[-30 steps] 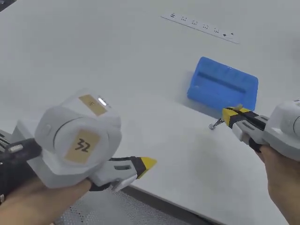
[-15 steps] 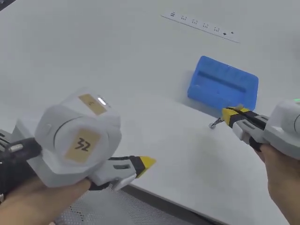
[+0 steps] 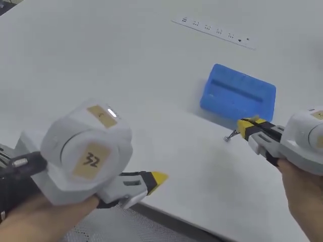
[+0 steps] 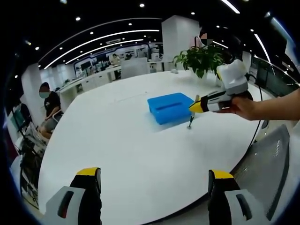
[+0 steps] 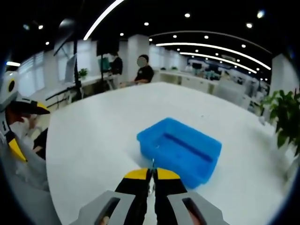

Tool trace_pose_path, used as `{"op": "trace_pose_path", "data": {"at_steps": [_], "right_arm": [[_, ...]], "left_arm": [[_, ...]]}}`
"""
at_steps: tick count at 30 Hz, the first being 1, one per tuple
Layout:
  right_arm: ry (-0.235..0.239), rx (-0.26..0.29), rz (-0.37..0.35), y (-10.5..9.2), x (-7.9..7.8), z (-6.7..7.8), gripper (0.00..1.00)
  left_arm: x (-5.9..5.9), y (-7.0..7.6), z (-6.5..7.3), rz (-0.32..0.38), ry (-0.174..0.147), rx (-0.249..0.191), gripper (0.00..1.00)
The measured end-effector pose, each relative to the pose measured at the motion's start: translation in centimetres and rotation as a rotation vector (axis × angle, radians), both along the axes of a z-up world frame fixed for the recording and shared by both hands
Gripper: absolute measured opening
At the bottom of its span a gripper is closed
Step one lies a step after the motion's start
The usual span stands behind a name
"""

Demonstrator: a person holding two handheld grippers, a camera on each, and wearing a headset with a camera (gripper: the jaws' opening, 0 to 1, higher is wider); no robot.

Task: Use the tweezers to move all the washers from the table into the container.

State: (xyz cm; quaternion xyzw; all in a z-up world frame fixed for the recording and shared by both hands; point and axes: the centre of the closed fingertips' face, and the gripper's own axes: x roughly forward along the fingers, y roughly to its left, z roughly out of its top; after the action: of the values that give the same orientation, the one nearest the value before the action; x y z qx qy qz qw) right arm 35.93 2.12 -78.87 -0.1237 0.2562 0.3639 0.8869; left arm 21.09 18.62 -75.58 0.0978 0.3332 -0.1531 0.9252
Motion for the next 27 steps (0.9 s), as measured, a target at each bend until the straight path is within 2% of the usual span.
{"op": "trace_pose_path", "data": {"at_steps": [3, 6, 7, 11, 15, 23, 27], "right_arm": [[-0.01, 0.016, -0.004, 0.0, 0.0, 1.0, 0.0], [-0.011, 0.069, -0.03, 0.0, 0.4, 2.7, 0.0], [-0.017, 0.071, -0.034, -0.1, 0.5, 3.1, 0.0], [-0.054, 0.098, -0.041, 0.0, 1.4, 5.2, 0.0], [-0.09, 0.105, -0.048, 0.0, 2.5, 6.5, 0.0], [-0.123, 0.114, -0.08, -0.1, 4.5, 7.1, 0.0], [-0.127, 0.081, -0.094, 0.0, 5.9, 5.7, 0.0]], "left_arm": [[0.1, 0.1, 0.2, 0.004, -0.004, -0.005, 0.97], [0.1, 0.1, 0.2, 0.004, -0.005, -0.003, 0.97], [0.1, 0.1, 0.2, 0.003, -0.004, -0.003, 0.97], [0.1, 0.0, 0.0, -0.002, -0.001, 0.0, 0.97], [0.1, 0.0, 0.0, -0.001, -0.001, -0.002, 0.97], [0.1, 0.3, 0.2, 0.008, -0.004, -0.002, 0.97], [0.1, 0.4, 0.4, 0.002, -0.009, 0.006, 0.96]]}}
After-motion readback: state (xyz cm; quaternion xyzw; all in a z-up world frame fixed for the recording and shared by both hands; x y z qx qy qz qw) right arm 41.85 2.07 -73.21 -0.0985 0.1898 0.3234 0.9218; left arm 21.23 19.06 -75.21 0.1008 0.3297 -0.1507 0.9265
